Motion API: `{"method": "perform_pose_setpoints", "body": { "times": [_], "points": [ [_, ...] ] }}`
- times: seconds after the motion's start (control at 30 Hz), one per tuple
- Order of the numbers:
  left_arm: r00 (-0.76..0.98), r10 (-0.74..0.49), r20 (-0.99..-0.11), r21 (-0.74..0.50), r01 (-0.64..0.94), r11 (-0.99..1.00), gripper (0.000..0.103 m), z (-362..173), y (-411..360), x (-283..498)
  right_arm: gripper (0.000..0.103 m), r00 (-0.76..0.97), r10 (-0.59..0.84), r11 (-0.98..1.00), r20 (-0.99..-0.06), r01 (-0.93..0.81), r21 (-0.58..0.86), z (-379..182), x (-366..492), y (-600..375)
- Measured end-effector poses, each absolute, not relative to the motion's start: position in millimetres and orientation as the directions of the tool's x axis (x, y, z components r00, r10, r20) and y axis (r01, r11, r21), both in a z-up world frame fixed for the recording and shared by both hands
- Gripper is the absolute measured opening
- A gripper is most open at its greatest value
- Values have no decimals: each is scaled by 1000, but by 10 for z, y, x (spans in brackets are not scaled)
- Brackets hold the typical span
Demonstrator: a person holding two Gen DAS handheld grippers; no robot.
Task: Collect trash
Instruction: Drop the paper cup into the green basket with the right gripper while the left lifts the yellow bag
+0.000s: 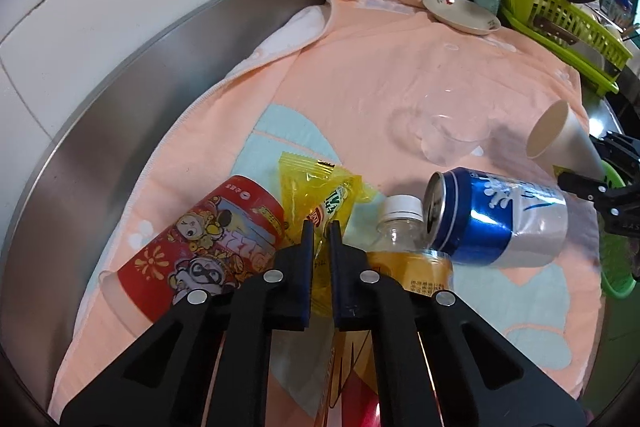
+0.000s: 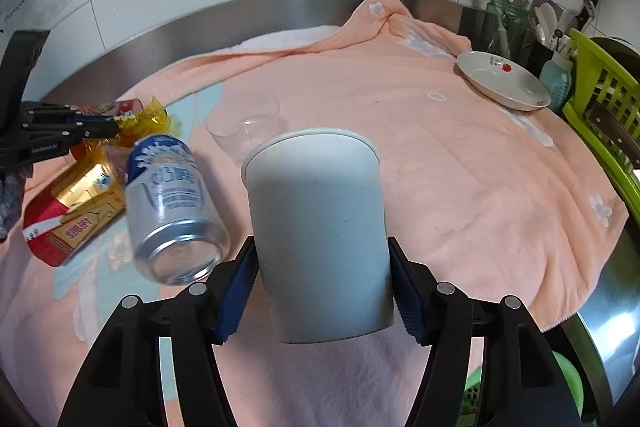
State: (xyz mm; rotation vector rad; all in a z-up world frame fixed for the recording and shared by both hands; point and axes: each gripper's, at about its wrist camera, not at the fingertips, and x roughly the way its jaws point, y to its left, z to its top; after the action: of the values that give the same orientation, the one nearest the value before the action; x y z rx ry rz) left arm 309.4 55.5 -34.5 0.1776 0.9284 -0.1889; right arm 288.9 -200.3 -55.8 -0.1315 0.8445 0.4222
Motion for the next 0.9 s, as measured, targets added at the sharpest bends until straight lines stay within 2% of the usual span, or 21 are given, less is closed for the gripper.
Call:
{"method": "perform_pose_setpoints", "body": {
  "times": [0.43,0.7,0.9],
  "points": [
    [693,-104,-713,54,201,978,5,294,592,2604,61,645,310,943,-698,-303,139,-238,2181,-2583],
    [720,-196,-666,22,282,959,5,591,234,2232,61,615,161,983,-772,-169,70,-563,1711,-3237],
    [703,-302,-644,-11,386,923,5,650,-271,1971,61,573,99,995,-813,-50,87,-862,1578,-3701]
  ]
}}
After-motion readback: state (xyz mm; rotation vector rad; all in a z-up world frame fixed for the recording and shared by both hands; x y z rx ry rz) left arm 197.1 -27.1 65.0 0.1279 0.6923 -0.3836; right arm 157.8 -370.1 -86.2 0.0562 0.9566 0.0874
